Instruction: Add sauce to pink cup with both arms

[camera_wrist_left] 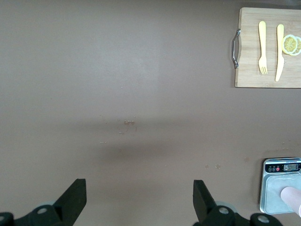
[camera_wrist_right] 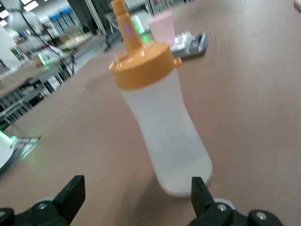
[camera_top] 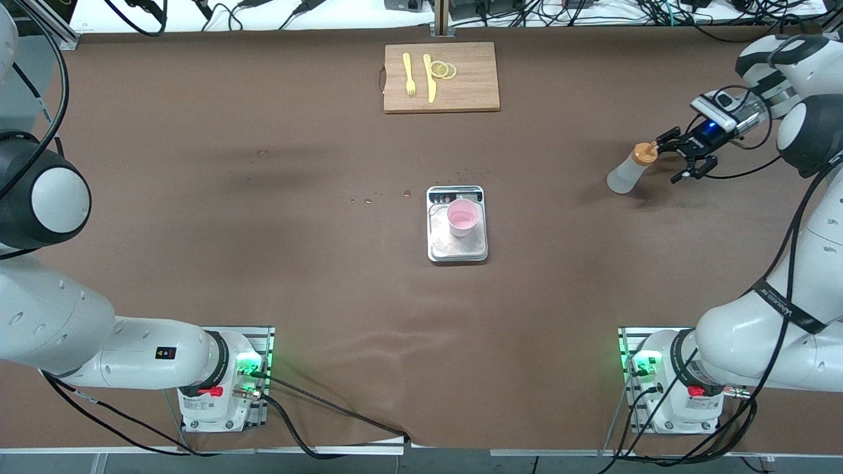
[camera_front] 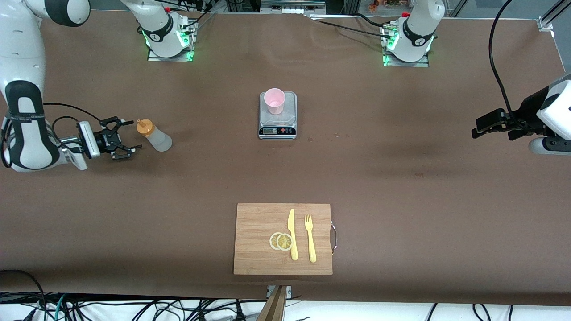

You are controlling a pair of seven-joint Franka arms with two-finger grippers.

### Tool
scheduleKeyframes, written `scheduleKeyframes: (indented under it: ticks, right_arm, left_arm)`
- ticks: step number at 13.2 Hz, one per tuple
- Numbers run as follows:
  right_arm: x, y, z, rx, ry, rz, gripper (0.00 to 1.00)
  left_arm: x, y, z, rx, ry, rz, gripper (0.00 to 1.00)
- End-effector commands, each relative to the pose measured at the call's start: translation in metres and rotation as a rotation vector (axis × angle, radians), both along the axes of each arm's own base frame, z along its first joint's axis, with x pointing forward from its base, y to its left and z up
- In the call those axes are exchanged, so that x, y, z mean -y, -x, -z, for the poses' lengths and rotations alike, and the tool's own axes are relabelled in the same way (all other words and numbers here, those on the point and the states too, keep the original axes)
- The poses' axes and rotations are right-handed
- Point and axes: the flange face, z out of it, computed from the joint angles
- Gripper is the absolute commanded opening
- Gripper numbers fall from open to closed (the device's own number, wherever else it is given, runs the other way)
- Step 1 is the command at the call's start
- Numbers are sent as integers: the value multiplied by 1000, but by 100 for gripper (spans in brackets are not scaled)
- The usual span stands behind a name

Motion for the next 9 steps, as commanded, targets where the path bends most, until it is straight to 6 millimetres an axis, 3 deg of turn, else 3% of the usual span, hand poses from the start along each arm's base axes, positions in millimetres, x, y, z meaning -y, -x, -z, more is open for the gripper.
scheduleKeyframes:
  ticks: [1,4,7,9]
  right_arm:
    - [9,-12,-52,-21,160,21,100]
    - [-5,-36,-137,-2,404,92,100]
    - [-41,-53,-236,57,733,247,100]
    - [-71,-52,-280,27,901,384,100]
  left_arm:
    - [-1,-2,-5,-3,-23,26,100]
    - [-1,-2,-5,-3,-25,26,100]
    - [1,-1,-6,-3,-25,28,100]
    - [1,-2,-5,-3,-25,28,100]
